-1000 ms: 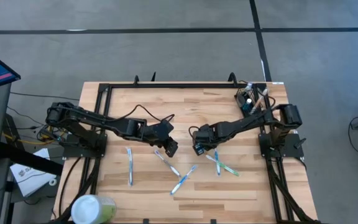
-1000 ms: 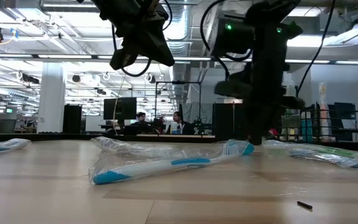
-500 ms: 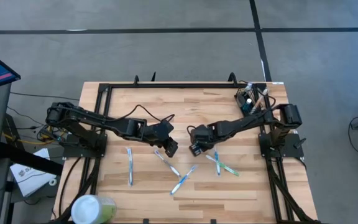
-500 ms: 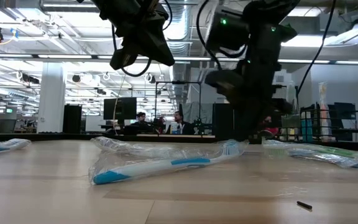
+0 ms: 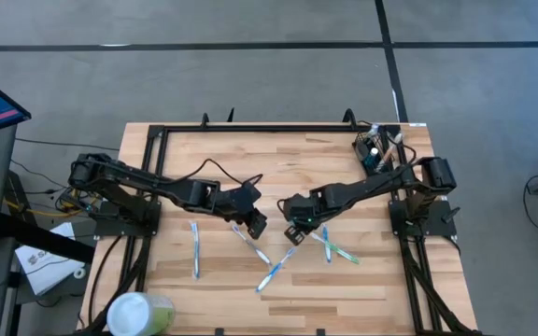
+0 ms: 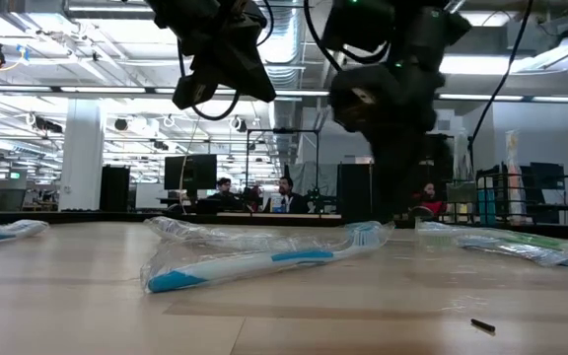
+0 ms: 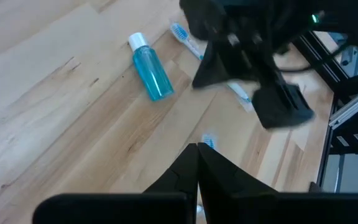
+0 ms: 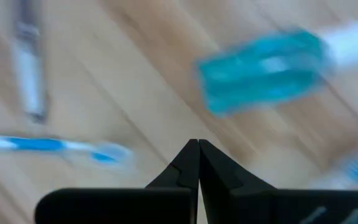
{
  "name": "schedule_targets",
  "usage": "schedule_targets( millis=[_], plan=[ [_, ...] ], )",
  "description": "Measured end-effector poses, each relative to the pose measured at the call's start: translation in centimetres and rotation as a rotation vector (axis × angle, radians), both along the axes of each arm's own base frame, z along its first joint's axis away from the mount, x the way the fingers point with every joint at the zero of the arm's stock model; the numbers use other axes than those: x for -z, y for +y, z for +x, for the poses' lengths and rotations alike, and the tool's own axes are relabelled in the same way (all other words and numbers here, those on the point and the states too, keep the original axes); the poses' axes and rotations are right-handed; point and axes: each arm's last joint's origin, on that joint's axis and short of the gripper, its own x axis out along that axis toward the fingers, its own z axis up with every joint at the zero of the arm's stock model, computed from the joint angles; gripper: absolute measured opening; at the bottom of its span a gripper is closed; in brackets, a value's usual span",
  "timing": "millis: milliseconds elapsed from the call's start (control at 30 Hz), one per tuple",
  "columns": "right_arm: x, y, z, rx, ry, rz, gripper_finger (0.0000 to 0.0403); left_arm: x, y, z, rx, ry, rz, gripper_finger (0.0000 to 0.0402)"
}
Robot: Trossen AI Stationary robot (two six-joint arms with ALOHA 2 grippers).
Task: Pick & Place toothbrushing station
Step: Put the mouthwash in the middle section of wire organizer
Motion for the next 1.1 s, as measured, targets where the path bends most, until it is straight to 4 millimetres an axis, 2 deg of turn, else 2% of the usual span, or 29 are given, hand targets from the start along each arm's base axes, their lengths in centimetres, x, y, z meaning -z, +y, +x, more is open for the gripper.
schedule_targets(
  millis=[100, 167, 433, 600, 967, 1100],
  plan=[
    [0.3, -0.2, -1.4, 0.062, 0.147, -0.062, 0.0000, 0.0, -0.2, 0.0, 0.004, -0.001, 0.000, 0.0000],
    [0.7, -0.4, -1.8, 0.100, 0.160, -0.114, 0.0000, 0.0, -0.4, 0.0, 0.003, -0.002, 0.005, 0.0000],
    [2.7, -2.0, -0.3, 0.177, 0.115, -0.056, 0.0000, 0.0, -0.1, 0.0, -0.008, -0.004, 0.012, 0.0000],
    [3.5, -1.5, 0.1, 0.153, 0.114, -0.010, 0.0000, 0.0, -0.2, 0.0, -0.007, -0.003, 0.014, 0.0000],
    [2.2, -1.3, 2.8, 0.085, -0.196, -0.006, 0.0000, 0.1, -0.2, -0.1, -0.004, 0.007, 0.013, 0.0000],
    [1.2, -1.1, 2.8, 0.054, -0.201, -0.008, 0.0000, 0.1, -0.1, -0.1, -0.001, 0.007, 0.017, 0.0000]
  ],
)
